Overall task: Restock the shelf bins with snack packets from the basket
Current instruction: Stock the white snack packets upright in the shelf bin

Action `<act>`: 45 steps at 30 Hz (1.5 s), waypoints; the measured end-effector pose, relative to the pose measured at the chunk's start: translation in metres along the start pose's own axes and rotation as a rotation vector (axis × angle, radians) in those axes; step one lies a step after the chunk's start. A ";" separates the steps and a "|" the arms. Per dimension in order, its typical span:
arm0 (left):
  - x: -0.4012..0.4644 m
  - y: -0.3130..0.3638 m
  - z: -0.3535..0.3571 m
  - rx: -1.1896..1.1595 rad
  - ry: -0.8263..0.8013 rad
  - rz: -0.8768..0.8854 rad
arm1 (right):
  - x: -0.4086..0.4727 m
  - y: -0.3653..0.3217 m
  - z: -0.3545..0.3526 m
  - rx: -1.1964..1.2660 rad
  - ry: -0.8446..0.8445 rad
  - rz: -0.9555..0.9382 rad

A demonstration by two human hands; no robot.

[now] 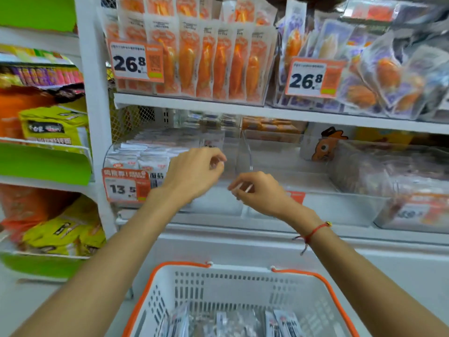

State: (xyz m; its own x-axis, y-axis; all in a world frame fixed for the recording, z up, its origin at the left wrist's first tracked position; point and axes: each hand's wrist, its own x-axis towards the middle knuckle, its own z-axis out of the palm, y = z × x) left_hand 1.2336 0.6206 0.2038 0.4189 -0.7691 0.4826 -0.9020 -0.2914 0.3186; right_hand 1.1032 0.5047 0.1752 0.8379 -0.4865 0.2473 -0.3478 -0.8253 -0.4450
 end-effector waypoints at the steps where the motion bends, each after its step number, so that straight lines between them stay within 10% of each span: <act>1: -0.013 0.001 0.008 -0.048 -0.020 -0.025 | -0.012 0.007 0.005 0.055 -0.034 0.018; 14: -0.171 -0.030 0.176 -0.351 -0.512 -0.287 | -0.151 0.106 0.137 0.259 -0.515 0.412; 24: -0.283 -0.091 0.261 -0.250 -0.991 -0.523 | -0.215 0.157 0.223 -0.051 -0.925 0.561; 36: -0.287 -0.074 0.270 -0.154 -0.839 -0.512 | -0.213 0.163 0.214 0.404 -0.429 0.580; 45: -0.253 -0.031 0.262 -0.786 -0.921 -0.489 | -0.181 0.134 0.199 0.853 -0.185 0.663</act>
State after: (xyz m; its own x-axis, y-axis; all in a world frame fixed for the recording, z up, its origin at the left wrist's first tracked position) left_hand 1.1280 0.6757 -0.1418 0.1766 -0.8749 -0.4509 -0.2448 -0.4827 0.8409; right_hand 0.9886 0.5396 -0.1006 0.6668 -0.6513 -0.3622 -0.4070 0.0889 -0.9091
